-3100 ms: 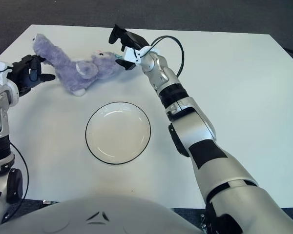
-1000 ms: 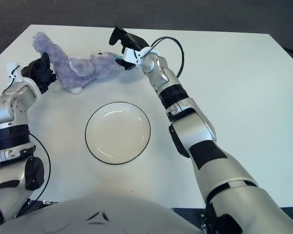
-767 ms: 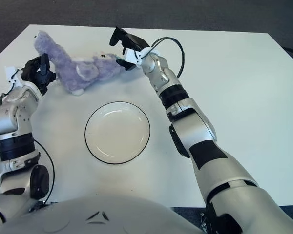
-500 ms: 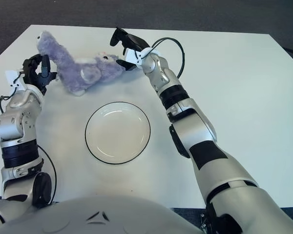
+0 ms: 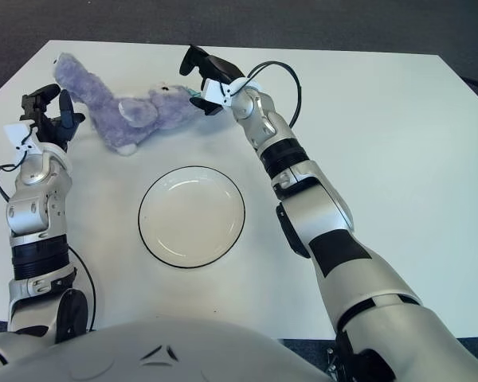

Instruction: Put the doll into the plate.

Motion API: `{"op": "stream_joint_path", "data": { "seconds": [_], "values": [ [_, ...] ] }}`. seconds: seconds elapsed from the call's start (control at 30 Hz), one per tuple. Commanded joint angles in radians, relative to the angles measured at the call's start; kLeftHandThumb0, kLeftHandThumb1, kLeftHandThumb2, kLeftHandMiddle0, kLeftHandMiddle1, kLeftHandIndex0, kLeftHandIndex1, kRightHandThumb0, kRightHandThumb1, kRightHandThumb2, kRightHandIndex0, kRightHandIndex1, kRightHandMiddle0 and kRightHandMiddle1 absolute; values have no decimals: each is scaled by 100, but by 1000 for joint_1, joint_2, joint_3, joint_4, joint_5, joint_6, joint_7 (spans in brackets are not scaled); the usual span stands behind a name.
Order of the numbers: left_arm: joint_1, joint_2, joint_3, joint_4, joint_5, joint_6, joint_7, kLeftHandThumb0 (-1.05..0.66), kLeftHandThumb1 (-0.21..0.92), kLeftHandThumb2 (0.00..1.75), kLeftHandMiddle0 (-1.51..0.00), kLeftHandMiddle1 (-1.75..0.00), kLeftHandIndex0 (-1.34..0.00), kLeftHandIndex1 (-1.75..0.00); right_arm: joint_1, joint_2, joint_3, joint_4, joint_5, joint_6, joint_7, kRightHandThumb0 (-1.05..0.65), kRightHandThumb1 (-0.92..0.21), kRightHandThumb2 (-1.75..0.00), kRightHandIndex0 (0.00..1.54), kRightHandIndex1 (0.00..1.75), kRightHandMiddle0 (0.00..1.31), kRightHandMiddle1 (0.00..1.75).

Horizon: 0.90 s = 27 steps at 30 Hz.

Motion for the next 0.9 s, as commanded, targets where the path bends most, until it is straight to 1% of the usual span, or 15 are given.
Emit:
{"op": "stream_joint_path", "data": {
  "seconds": [0.0, 0.17, 0.2, 0.23, 0.3, 0.37, 0.4, 0.47, 0.57, 0.63, 0.87],
  "values": [
    [18, 12, -10, 21, 12, -10, -7, -63, 85, 57, -22, -126, 0, -90, 9, -7, -3, -6, 8, 6, 8, -45, -45, -100, 37, 125, 0, 133],
    [32, 48, -36, 0, 0, 53, -65, -64, 86, 57, -14, -104, 0, -69, 13, -6, -6, -8, 12, 7, 8, -46, -47, -100, 36, 120, 0, 131],
    [32, 58, -43, -13, -5, 81, -79, -65, 87, 56, -13, -103, 0, -67, 13, -6, -5, -8, 10, 6, 7, -46, -47, -100, 36, 120, 0, 131],
    [32, 64, -46, -22, -7, 100, -89, -66, 88, 55, -12, -97, 0, -62, 13, -7, -4, -9, 9, 5, 6, -46, -47, -99, 37, 122, 0, 131],
    [30, 73, -51, -35, -10, 138, -102, -66, 89, 53, -11, -92, 0, -56, 14, -8, -3, -10, 7, 6, 8, -46, -47, -99, 38, 124, 0, 131],
    [26, 83, -57, -46, -13, 181, -114, -68, 90, 51, -8, -87, 0, -44, 13, -9, -1, -12, 6, 9, 12, -45, -47, -99, 39, 128, 0, 131],
    [24, 88, -60, -51, -15, 200, -120, -68, 91, 51, -8, -86, 0, -42, 13, -9, 0, -13, 5, 11, 14, -45, -47, -99, 39, 128, 0, 132],
    [21, 91, -63, -58, -18, 221, -127, -69, 91, 50, -5, -82, 0, -32, 13, -10, 0, -14, 5, 14, 16, -45, -47, -99, 39, 130, 0, 133],
    [16, 94, -65, -65, -23, 247, -134, -69, 92, 50, -3, -80, 0, -25, 14, -9, 0, -16, 4, 17, 17, -45, -47, -99, 39, 130, 0, 133],
    [7, 94, -69, -61, -25, 264, -139, -69, 92, 51, -1, -76, 0, -21, 14, -9, -1, -16, 5, 18, 18, -44, -47, -100, 38, 125, 0, 133],
    [-21, 101, -67, -30, -39, 286, -160, -72, 92, 52, 0, -70, 0, -14, 14, -8, -4, -16, 8, 24, 20, -45, -47, -100, 37, 117, 0, 130]
  ]
}}
